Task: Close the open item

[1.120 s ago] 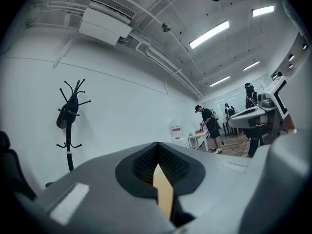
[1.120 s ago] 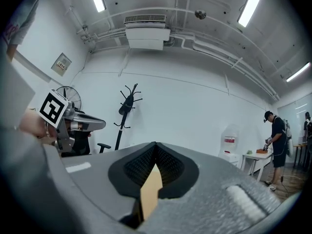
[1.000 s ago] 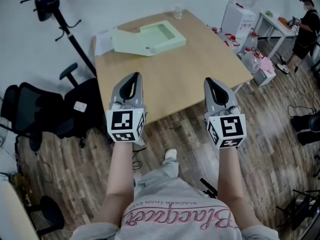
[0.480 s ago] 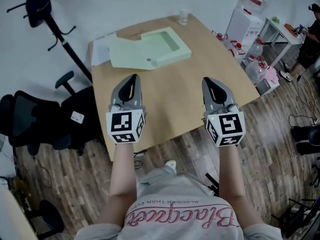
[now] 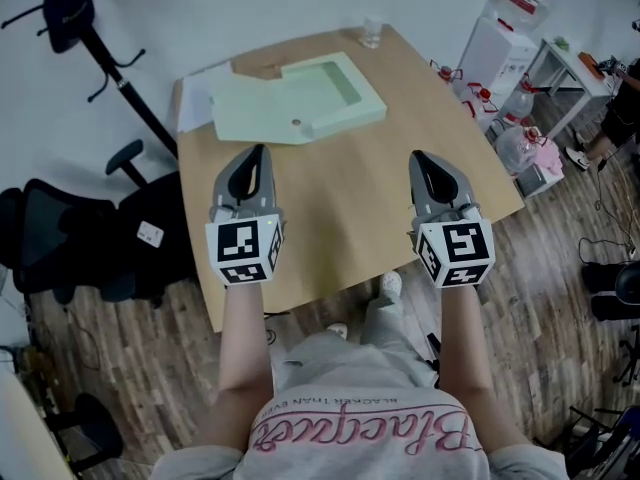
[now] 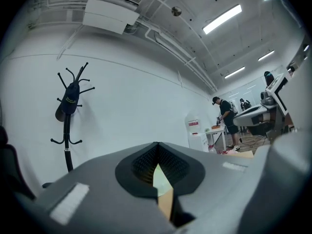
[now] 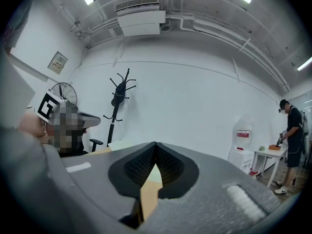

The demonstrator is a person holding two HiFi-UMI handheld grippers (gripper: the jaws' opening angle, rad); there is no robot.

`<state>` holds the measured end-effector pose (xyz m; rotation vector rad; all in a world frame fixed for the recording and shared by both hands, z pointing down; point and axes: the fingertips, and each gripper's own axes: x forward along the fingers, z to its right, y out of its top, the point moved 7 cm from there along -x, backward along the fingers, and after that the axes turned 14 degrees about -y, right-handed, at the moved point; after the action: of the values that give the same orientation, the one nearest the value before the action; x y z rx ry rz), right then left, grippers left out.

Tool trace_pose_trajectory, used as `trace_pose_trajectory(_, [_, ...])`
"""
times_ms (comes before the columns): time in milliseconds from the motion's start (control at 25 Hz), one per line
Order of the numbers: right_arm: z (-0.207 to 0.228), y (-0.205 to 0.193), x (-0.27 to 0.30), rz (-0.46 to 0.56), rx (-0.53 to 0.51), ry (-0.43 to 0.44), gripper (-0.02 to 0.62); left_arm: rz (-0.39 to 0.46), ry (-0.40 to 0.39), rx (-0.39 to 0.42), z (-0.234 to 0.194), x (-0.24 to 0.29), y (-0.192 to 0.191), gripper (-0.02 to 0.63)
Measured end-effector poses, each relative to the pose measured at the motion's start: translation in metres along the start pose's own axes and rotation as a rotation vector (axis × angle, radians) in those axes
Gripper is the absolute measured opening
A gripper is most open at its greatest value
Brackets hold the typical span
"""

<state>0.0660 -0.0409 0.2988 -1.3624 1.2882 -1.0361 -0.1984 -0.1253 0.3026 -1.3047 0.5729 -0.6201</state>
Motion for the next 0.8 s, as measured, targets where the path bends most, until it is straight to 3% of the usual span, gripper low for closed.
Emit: trace_pose_trajectory(800, [0.099,-0.035,0.174,-0.006,0.037,0.241,0.003,-0.081,0.325,-0.012,-0.005,0.096,-0.015,0.014])
